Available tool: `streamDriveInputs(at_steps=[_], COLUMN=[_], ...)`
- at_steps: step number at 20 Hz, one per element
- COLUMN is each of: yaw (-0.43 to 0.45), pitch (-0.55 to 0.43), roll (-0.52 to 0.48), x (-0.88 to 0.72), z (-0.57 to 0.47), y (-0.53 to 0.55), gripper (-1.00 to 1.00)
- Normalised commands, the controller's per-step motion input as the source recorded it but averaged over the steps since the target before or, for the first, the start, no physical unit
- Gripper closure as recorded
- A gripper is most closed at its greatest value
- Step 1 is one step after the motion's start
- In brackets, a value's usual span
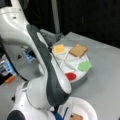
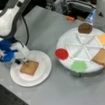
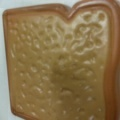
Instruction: Ingredient selection for cheeseburger or sandwich
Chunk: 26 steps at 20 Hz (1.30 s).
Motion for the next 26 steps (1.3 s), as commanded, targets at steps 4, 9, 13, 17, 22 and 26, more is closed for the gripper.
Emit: streamDriveInputs(at_steps=[4, 9, 13, 17, 22, 26], yaw=[0.103, 0.081, 0.036, -0.022, -0.031, -0.103], pitch=[0.139, 0.178, 0.234, 0.281, 0.250, 0.179], roll=[0.221, 0.165, 0.091, -0.038, -0.188, -0.309], x=[0.27, 0.18, 0.00, -0.17, -0.29, -0.41], z=[0.12, 0.17, 0.31, 0.39, 0.31, 0.15], y=[-0.24, -0.08, 0.05, 0.18, 0.27, 0.40], gripper=[-1.00, -1.00, -1.00, -1.00, -1.00, -1.00])
